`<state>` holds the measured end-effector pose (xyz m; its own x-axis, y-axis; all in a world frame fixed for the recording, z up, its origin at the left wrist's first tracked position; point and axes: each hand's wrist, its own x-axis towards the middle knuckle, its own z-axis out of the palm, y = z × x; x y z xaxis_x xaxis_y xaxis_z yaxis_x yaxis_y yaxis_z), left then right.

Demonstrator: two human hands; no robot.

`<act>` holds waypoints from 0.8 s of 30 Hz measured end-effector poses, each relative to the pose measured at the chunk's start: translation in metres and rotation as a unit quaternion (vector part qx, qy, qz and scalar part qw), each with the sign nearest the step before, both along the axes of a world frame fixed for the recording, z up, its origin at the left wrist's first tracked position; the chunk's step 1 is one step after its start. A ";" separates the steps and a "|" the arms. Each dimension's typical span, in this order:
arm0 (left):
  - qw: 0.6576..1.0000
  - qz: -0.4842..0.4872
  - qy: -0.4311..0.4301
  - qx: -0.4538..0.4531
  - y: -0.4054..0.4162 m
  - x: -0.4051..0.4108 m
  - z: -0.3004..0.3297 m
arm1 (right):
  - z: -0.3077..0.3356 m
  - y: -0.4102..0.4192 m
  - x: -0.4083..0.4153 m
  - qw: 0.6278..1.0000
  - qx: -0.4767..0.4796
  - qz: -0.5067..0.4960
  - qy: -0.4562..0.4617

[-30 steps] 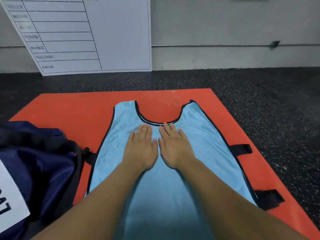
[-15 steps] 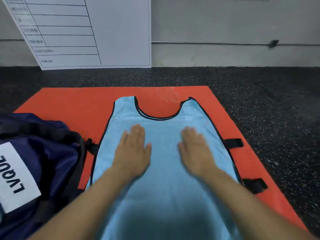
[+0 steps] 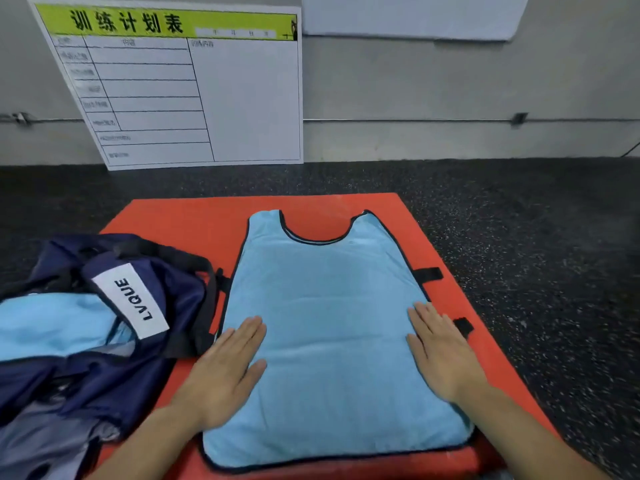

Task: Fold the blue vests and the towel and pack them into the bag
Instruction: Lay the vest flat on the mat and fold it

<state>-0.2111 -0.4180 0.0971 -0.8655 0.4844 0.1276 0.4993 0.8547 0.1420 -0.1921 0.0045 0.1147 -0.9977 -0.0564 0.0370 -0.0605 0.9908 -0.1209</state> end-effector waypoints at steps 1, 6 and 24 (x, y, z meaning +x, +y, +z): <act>1.000 -0.030 -0.003 0.000 -0.003 0.012 0.004 | 0.003 -0.001 0.013 0.999 0.008 0.052 -0.005; 0.996 -0.092 -0.020 0.005 -0.024 0.071 0.017 | 0.013 0.000 0.064 0.985 -0.013 0.166 -0.053; 0.981 0.016 -0.011 0.191 -0.063 0.112 0.021 | 0.018 0.063 0.122 0.976 -0.194 0.087 0.058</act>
